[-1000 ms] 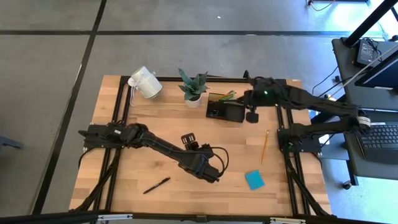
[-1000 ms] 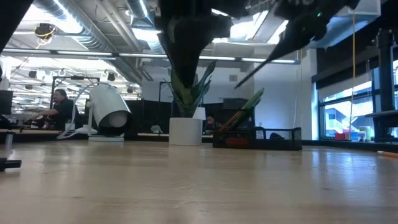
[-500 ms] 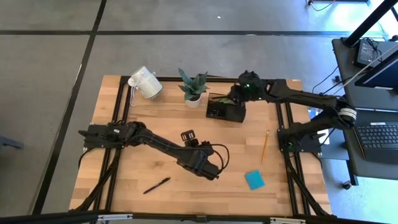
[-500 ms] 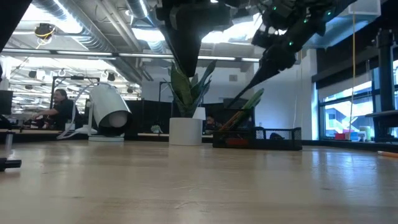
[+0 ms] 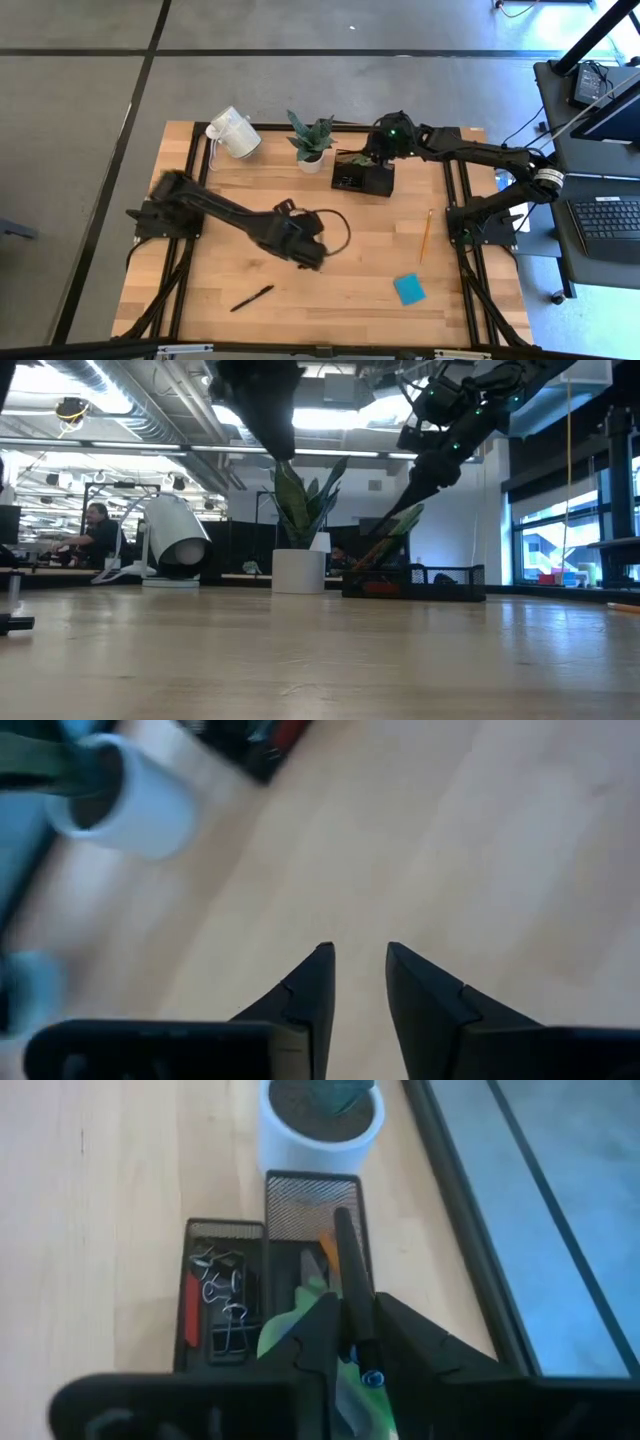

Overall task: Pick and place office supplies into organizer
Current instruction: Put the right black pen into the desk organizer, then put the black pen into the desk organizer

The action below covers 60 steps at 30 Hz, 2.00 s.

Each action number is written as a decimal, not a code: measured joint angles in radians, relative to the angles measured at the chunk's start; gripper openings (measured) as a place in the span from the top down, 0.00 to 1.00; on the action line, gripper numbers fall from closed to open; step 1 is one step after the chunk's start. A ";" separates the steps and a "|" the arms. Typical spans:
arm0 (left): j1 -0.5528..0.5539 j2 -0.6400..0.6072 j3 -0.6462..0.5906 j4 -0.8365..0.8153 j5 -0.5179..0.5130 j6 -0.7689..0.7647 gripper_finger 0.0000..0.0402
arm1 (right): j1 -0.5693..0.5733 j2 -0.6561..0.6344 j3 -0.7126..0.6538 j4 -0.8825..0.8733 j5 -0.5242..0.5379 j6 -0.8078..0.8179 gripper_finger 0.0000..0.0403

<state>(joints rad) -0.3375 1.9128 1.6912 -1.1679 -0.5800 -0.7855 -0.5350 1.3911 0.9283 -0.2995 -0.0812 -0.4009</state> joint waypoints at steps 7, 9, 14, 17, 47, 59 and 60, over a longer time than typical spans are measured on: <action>0.015 -0.298 -0.479 0.572 0.125 0.063 0.83 | 0.000 0.000 0.000 -0.001 0.001 0.002 0.78; 0.014 -0.350 -0.586 0.703 0.144 0.067 0.83 | 0.000 0.000 0.000 -0.001 0.001 0.002 0.76; -0.004 -0.423 -0.763 0.931 0.236 0.123 0.81 | 0.000 0.000 0.000 -0.001 0.001 0.002 0.70; -0.018 -0.431 -0.802 1.011 0.310 0.195 0.80 | 0.002 -0.008 0.000 -0.001 0.002 0.003 0.67; -0.088 -0.432 -0.767 1.225 0.404 0.516 0.72 | 0.564 -0.052 0.037 0.183 0.034 0.293 0.36; -0.343 -0.357 -0.536 0.700 0.109 0.237 0.72 | 0.673 -0.051 -0.278 0.648 0.065 0.402 0.36; -0.356 -0.328 -0.496 0.633 0.109 0.192 0.72 | 0.673 -0.051 -0.281 0.642 0.084 0.402 0.36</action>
<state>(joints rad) -0.6934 1.5844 1.1954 -0.5353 -0.4705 -0.5932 0.1379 1.3399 0.6473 0.3430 0.0033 0.0006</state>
